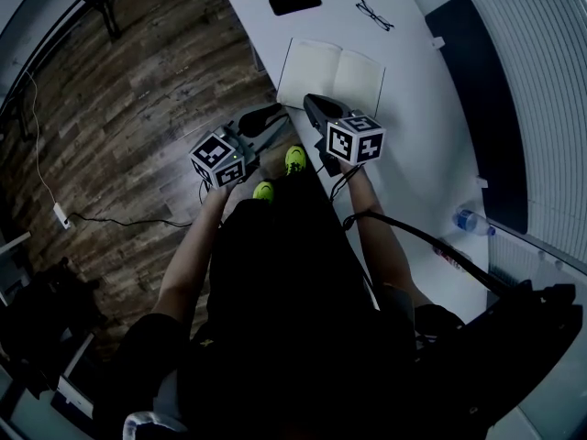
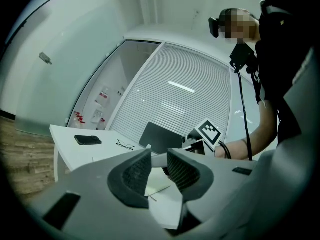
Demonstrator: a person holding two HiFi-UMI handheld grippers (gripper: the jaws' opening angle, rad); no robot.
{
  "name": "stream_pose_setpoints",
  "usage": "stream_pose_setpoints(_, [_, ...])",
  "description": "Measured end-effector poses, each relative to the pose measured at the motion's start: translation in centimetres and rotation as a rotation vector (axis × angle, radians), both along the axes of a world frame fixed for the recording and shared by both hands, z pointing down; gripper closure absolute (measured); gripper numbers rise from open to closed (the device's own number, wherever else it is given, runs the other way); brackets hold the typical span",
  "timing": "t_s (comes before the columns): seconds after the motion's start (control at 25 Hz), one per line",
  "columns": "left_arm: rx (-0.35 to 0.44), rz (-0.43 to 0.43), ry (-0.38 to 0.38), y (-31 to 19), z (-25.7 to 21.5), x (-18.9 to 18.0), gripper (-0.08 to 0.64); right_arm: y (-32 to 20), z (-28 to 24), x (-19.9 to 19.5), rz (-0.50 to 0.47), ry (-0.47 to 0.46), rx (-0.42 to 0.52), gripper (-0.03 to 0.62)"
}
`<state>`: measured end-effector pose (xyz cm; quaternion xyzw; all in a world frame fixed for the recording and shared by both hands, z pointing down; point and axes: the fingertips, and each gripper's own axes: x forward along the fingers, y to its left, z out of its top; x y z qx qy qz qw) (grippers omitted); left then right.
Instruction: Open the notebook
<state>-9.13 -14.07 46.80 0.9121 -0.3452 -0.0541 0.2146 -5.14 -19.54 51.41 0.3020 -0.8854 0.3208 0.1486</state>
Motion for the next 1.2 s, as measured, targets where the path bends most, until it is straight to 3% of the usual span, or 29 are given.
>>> stream_pose_setpoints(0.48, [0.031, 0.09, 0.03, 2.4, -2.4, 1.3, 0.546, 3.9, -4.2, 1.0, 0.036, -0.04, 0.093, 0.583])
stream_pose_setpoints(0.8, [0.037, 0.149, 0.041, 6.1, -3.4, 1.5, 0.546, 8.1, -5.2, 0.8, 0.079, -0.047, 0.121, 0.583])
stream_pose_setpoints(1.2, [0.038, 0.153, 0.06, 9.4, -4.6, 1.7, 0.546, 11.0, -6.8, 1.6, 0.108, -0.051, 0.16, 0.583])
